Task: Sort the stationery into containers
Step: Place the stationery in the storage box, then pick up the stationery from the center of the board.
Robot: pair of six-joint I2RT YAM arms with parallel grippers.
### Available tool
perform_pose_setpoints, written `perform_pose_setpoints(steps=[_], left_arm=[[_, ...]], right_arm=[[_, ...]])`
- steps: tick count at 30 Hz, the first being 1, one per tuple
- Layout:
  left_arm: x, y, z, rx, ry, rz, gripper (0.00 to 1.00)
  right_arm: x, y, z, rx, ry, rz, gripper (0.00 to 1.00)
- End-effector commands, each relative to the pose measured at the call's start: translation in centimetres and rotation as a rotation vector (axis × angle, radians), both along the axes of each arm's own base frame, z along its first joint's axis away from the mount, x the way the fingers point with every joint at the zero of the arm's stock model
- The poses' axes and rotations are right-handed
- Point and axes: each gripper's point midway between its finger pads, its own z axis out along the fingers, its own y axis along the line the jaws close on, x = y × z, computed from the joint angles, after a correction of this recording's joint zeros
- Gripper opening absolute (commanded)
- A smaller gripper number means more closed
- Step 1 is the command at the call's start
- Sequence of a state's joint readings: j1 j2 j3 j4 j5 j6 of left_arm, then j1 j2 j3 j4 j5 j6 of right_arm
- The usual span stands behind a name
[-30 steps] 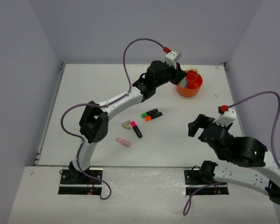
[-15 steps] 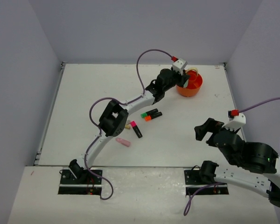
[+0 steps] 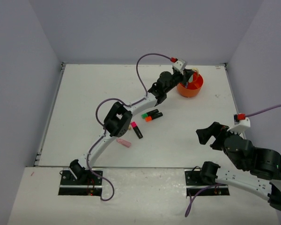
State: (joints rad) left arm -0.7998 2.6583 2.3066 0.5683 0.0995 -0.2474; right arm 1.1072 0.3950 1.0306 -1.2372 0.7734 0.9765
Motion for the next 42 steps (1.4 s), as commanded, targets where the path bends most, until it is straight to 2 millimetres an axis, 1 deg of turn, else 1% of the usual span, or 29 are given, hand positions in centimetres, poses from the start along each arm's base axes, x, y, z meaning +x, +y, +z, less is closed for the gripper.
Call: perform_pose_setpoints(steps=[1, 5, 7, 8, 9, 12, 13, 14, 16, 18, 19, 21, 22, 23, 24, 25, 27, 28, 29, 30, 31, 33, 35, 36, 37, 38, 39, 41, 42], left_arm=[[-0.8, -1.0, 1.0, -0.055, -0.078, -0.058, 0.0], [-0.8, -1.0, 0.6, -0.054, -0.089, -0.067, 0.0], [-0.7, -1.0, 0.3, -0.047, -0.091, -0.061, 0.0], [-0.7, -0.9, 0.2, -0.038, -0.095, -0.058, 0.04], [-0.6, -0.9, 0.1, -0.033, -0.097, -0.056, 0.09], [-1.0, -0.6, 0.0, -0.019, -0.101, -0.056, 0.54], [-1.2, -0.6, 0.1, -0.016, -0.102, -0.06, 0.62], [-1.3, -0.5, 0.4, -0.016, -0.101, -0.061, 0.63], [-2.0, -0.1, 1.9, -0.019, -0.099, -0.069, 0.64], [-3.3, 0.9, 4.8, -0.021, -0.107, -0.049, 0.66], [-4.2, 2.0, 8.7, -0.063, -0.136, -0.018, 0.7], [-6.0, 5.4, 13.4, -0.116, -0.131, 0.056, 0.79], [-6.8, 7.2, 15.3, -0.142, -0.12, 0.094, 0.89], [-7.6, 9.7, 17.3, -0.169, -0.089, 0.154, 0.97], [-8.6, 13.0, 19.2, -0.194, -0.045, 0.232, 0.99], [-9.2, 15.3, 20.2, -0.203, -0.003, 0.293, 1.0], [-10.3, 20.6, 18.8, -0.131, 0.154, 0.463, 1.0], [-11.1, 23.3, 18.8, -0.132, 0.195, 0.537, 1.0], [-12.1, 25.5, 20.0, -0.171, 0.207, 0.587, 1.0], [-13.2, 28.3, 18.8, -0.163, 0.263, 0.662, 1.0], [-14.5, 31.6, 15.6, -0.124, 0.336, 0.757, 1.0], [-16.9, 36.2, 13.5, -0.082, 0.376, 0.874, 1.0], [-20.9, 42.1, 12.7, -0.149, 0.437, 0.973, 1.0], [-22.0, 43.3, 11.0, -0.104, 0.462, 0.99, 1.0], [-22.9, 44.1, 10.8, -0.098, 0.466, 0.984, 1.0], [-24.2, 45.1, 10.9, -0.108, 0.47, 0.962, 1.0], [-25.4, 45.9, 11.2, -0.111, 0.475, 0.936, 1.0], [-26.4, 46.6, 11.3, -0.108, 0.478, 0.914, 1.0], [-27.4, 47.4, 11.4, -0.097, 0.481, 0.9, 1.0]], right_arm=[[0.1, 1.0, 0.0, 0.016, -0.008, 0.034, 0.99], [-0.1, 2.6, -0.3, 0.048, -0.001, 0.087, 0.99], [0.0, 2.9, -0.4, 0.048, 0.0, 0.095, 0.99], [-0.1, 3.1, -0.5, 0.051, 0.002, 0.104, 0.99], [-0.1, 3.2, -0.6, 0.051, 0.004, 0.109, 0.99], [0.0, 3.3, -0.6, 0.049, -0.002, 0.109, 0.99], [0.1, 3.3, -0.5, 0.048, -0.006, 0.109, 0.99], [0.1, 3.4, -0.5, 0.045, -0.008, 0.109, 0.99], [0.2, 3.5, -0.5, 0.036, -0.01, 0.11, 0.99], [0.4, 3.4, -0.6, 0.016, -0.011, 0.103, 0.99], [0.5, 3.4, -0.5, 0.014, -0.016, 0.101, 0.99], [0.6, 3.4, -0.2, 0.01, -0.03, 0.104, 0.99], [0.7, 3.5, -0.1, 0.004, -0.041, 0.111, 0.99], [0.8, 4.1, -0.1, -0.005, -0.057, 0.141, 0.99], [0.9, 5.0, 0.0, -0.017, -0.077, 0.188, 0.99], [1.0, 5.8, -0.1, -0.032, -0.085, 0.219, 0.99], [1.6, 8.4, -0.5, -0.068, -0.076, 0.275, 0.99], [1.9, 9.4, -1.0, -0.101, -0.059, 0.301, 0.99], [2.1, 10.5, -1.6, -0.139, -0.038, 0.322, 0.99], [2.5, 12.2, -1.9, -0.157, -0.019, 0.356, 0.99], [2.9, 14.4, -2.1, -0.168, 0.002, 0.398, 0.99], [3.8, 17.0, -3.2, -0.206, 0.02, 0.429, 0.99], [4.3, 21.6, -4.2, -0.222, 0.039, 0.556, 0.98], [4.7, 23.6, -5.9, -0.251, 0.071, 0.593, 0.94], [4.9, 24.8, -6.7, -0.272, 0.097, 0.619, 0.9], [5.1, 26.7, -7.8, -0.298, 0.131, 0.662, 0.83], [5.3, 28.3, -7.8, -0.305, 0.131, 0.709, 0.78], [5.5, 30.2, -9.3, -0.334, 0.159, 0.762, 0.7], [5.4, 31.9, -10.0, -0.342, 0.174, 0.829, 0.66]])
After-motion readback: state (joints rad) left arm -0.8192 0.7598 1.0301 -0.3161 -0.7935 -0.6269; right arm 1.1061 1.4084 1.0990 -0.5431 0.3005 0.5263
